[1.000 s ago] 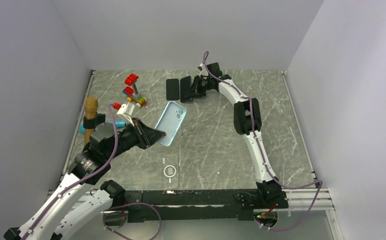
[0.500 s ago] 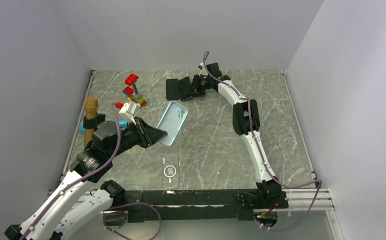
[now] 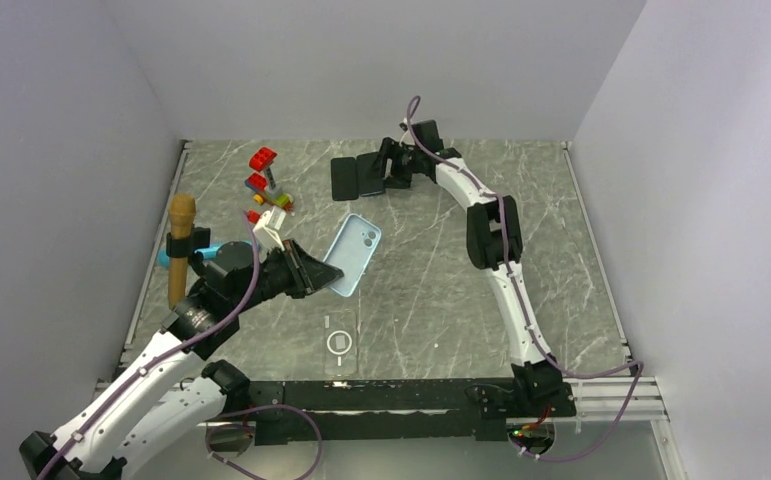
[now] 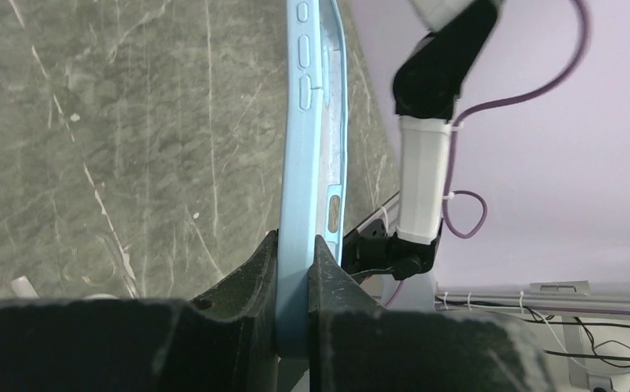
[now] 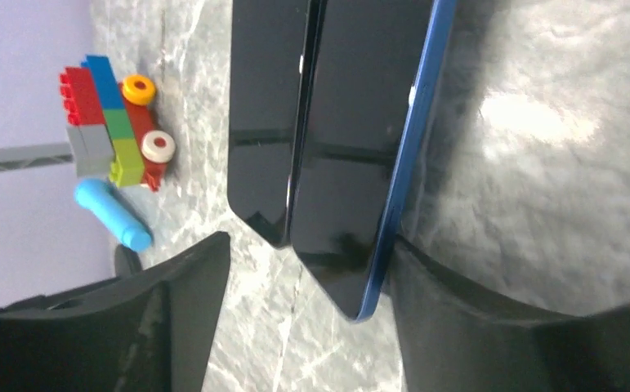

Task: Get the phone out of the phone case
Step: Place the phone at the center of the board, then place the phone case at the center of the board.

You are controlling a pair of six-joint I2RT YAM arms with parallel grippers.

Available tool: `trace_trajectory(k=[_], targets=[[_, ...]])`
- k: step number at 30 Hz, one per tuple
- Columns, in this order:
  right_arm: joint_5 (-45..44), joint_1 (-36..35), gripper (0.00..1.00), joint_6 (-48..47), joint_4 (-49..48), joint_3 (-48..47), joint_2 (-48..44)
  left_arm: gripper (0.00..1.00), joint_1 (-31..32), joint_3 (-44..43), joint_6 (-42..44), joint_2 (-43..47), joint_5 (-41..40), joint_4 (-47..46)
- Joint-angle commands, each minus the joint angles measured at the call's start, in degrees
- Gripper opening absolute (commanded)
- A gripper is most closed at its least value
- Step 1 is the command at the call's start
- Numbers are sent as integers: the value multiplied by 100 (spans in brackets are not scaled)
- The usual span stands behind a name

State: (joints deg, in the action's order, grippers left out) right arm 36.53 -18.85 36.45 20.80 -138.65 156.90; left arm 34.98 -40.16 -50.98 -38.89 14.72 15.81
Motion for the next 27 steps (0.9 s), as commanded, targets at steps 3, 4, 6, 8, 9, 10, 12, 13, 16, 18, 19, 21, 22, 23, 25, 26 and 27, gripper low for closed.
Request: trace_trajectory(k=[3,4,6,8,9,10,12,13,16,18,19,21,22,23,25,26,27], targets=[[-1180,81,78,-1054,1139,1587,-1754,0,36,472,-358,99,-69,-810],[-1277,83,78,-1072,931,2295,-2299,0,35,563,-366,120,-131,-886],[-1270,77,78,-926,258,3832,-3326,0,34,715,-373,161,-305,-1018],[-944,83,78,-703,-312,5176,-4265,0,30,851,-342,209,-526,-1119],[-718,83,76,-451,-630,6069,-4715,0,34,900,-317,240,-720,-1102],[-387,76,75,-222,-1081,6756,-5176,0,39,957,-304,296,-906,-1065],[321,60,74,306,-2062,7926,-6011,0,28,1177,-326,518,-1210,-1129],[551,29,73,547,-2440,8358,-6373,0,34,1333,-352,626,-1305,-1217],[782,-301,73,1108,-3139,9220,-7449,0,35,1735,-460,802,-1434,-1523],[660,-667,73,1500,-3589,9550,-7941,0,35,1857,-482,752,-1360,-1779],[517,-891,73,1684,-3790,9661,-8120,0,31,1884,-497,697,-1308,-1830],[77,-1295,73,1917,-3979,9719,-8251,0,35,1932,-539,587,-1219,-1956],[-160,-1471,70,1979,-4047,9686,-8219,0,31,1974,-602,545,-1157,-2041],[-279,-1601,67,2045,-4086,9630,-8142,0,34,2074,-666,534,-1087,-2249],[-423,-1762,62,2194,-4102,9483,-7812,0,34,2230,-797,520,-979,-2525],[-468,-1865,61,2230,-4101,9412,-7686,0,30,2278,-822,529,-975,-2553],[-487,-1926,61,2269,-4132,9339,-7557,0,34,2307,-825,532,-987,-2545]])
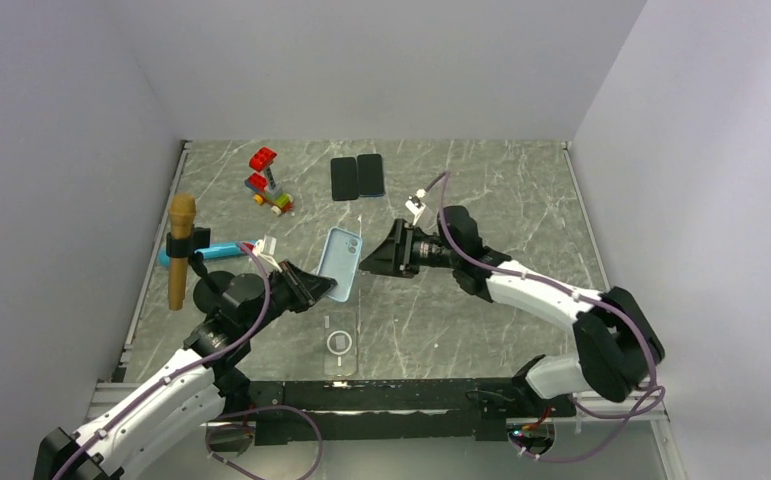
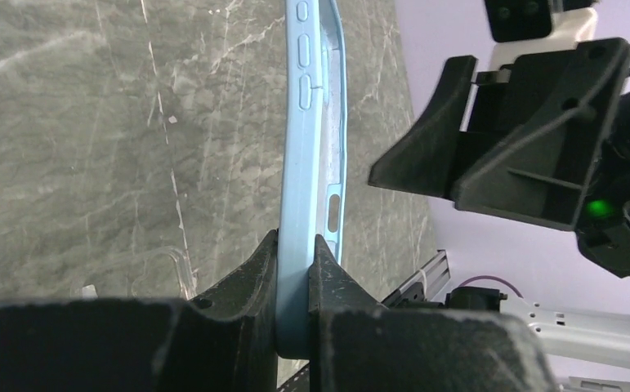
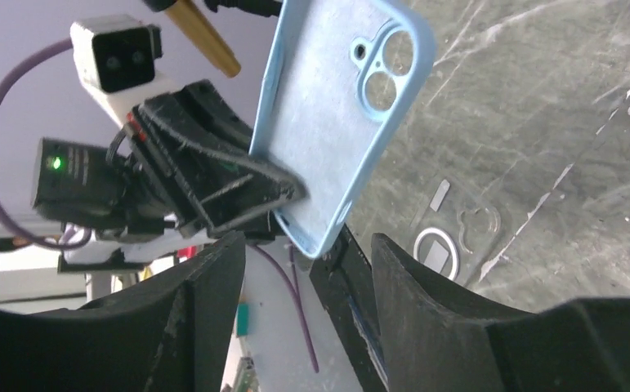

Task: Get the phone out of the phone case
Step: Place the phone case at the center of the board.

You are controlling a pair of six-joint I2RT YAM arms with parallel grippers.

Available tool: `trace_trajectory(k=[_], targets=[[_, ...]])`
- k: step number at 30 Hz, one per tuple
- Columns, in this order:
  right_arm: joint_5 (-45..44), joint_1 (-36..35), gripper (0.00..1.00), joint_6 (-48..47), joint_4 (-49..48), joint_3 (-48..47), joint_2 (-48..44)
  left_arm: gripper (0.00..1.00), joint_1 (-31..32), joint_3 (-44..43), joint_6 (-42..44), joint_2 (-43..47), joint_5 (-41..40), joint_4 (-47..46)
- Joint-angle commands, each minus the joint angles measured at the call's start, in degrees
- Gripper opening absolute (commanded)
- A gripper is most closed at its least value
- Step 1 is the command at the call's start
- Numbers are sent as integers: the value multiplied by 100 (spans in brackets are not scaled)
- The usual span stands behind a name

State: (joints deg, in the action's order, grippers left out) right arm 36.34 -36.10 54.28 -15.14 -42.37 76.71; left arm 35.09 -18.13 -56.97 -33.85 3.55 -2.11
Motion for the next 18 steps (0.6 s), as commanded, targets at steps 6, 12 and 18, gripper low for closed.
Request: trace_trajectory(k=[6,12,18], targets=[[-464,-416,49,653,-910,-304,1003,0,24,328,-366,-38,285,-1041],[-435,-503,30,618,-1065,-330,1342,0,24,479,-505,-232,510,-1340],[-623,-488,0,275,-636,-279,1262,35,24,249,-385,-335,681,-812]])
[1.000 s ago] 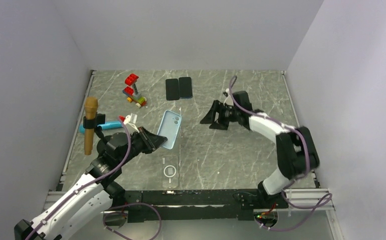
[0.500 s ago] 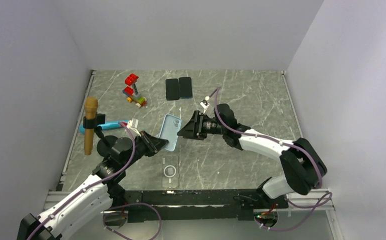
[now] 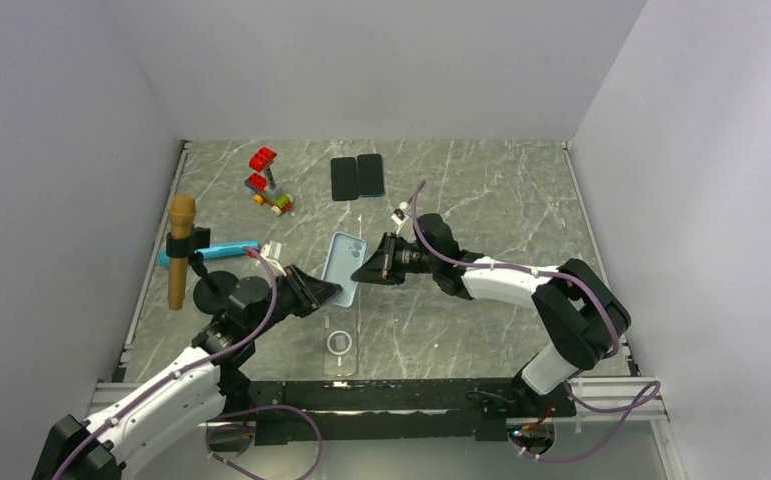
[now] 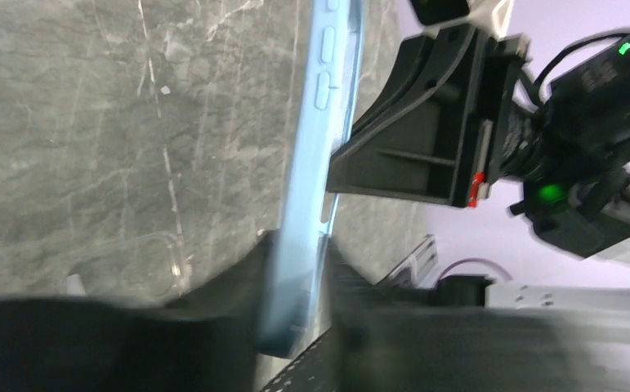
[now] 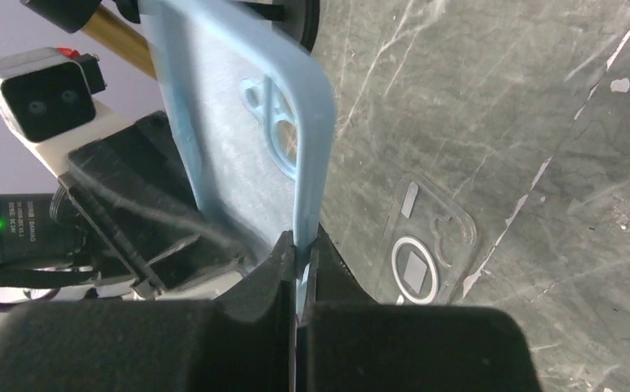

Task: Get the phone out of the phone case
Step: Place the phone case at the center of the board.

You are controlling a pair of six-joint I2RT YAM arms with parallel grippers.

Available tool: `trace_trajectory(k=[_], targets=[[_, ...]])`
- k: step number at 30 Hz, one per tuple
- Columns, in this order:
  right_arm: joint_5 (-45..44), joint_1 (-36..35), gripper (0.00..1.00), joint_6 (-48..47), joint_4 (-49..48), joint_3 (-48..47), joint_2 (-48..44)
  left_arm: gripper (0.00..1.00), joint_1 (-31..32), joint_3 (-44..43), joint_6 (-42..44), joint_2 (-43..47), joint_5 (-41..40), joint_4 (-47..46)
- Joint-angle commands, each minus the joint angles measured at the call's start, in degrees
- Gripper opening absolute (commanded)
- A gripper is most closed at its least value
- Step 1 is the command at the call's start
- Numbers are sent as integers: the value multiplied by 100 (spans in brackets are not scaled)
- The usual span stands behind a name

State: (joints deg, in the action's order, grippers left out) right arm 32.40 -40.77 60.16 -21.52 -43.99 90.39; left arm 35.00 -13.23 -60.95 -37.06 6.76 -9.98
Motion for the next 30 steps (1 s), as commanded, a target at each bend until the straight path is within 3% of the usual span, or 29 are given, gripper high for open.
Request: trace_trajectory(k=[1,3,9,13,20,30], targets=[[-287,-4,0,-432,205,-115,-150,52,28,-341,38,-15,334,229],[-381,31,0,-754,646,-87,-277,71,23,-546,198,23,251,676],[-785,96,0,-1916,2761,25,-631,88,22,-1382,817,388,-627,2563],[-682,97,0,-2156,3228,520,-894,89,20,-1707,1014,481,-1059,3255],[-509,70,0,-1849,3050,1128,-1058,90,24,-1477,849,528,-883,2935],[-357,-281,1,-1702,2666,856,-337,90,23,-1442,812,577,-734,2918]])
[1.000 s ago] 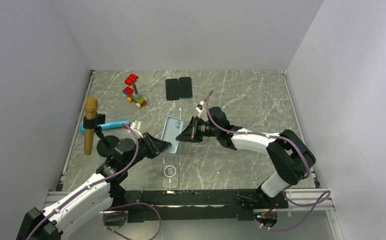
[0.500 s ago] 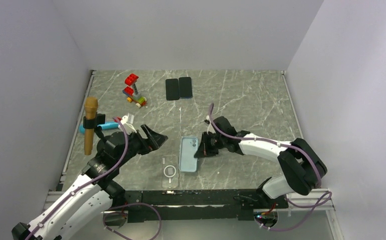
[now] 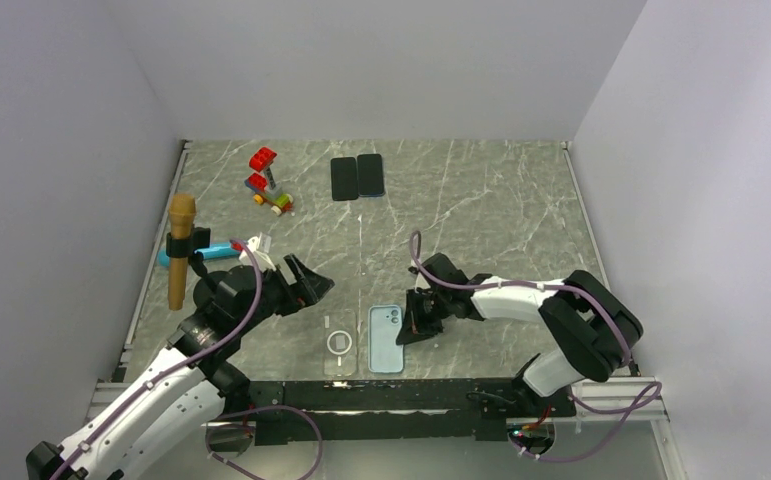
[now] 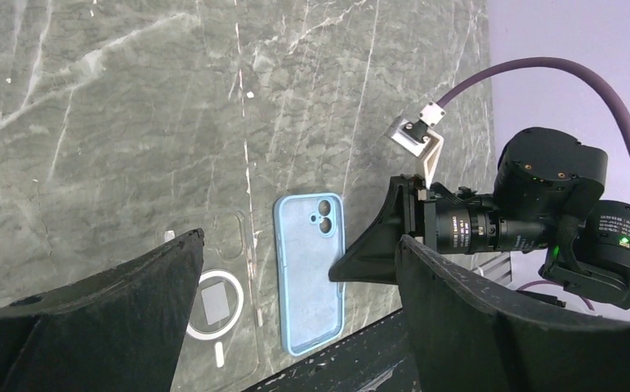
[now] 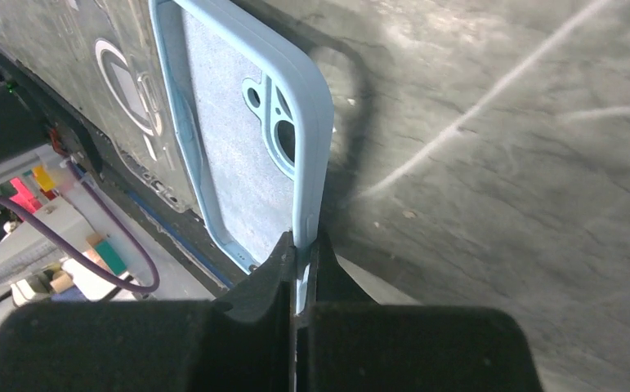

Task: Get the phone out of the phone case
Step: Place the phone case at the center of the board, then reset both arms

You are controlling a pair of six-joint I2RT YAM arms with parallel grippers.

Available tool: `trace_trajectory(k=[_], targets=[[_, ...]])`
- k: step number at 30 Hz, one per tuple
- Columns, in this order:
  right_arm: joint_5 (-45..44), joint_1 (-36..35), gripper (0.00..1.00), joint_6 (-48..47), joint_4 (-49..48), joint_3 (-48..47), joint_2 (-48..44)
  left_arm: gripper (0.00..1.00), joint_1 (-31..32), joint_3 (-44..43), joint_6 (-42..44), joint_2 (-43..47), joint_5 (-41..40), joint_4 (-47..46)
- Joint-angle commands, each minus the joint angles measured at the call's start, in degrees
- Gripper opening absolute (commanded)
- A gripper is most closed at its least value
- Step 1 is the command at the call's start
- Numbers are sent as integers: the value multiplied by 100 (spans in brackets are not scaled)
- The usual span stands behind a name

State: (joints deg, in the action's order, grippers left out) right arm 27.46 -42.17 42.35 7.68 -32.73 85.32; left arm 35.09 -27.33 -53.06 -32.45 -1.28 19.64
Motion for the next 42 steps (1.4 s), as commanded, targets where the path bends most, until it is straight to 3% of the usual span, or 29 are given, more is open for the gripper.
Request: trace_trajectory(k=[1,15,23,30,36,42], targets=[[148,-166,1,87,-252,-307,220,90,15,-25,24,150,46,-46],[153,-417,11,819,-742,-437,535,90,14,-34,59,87,77,-156],[-409,-416,56,526,-23,-434,138,91,11,-62,128,217,75,-63],[-1650,-407,76,120,1046,-717,-675,91,15,-295,363,446,-6,114],[-3697,-409,99,-369,1818,-1313,-2127,91,15,-853,1035,835,-166,292],[-5443,-400,100,-1237,1785,-1904,-3620,91,15,-1710,2111,1382,-449,551]])
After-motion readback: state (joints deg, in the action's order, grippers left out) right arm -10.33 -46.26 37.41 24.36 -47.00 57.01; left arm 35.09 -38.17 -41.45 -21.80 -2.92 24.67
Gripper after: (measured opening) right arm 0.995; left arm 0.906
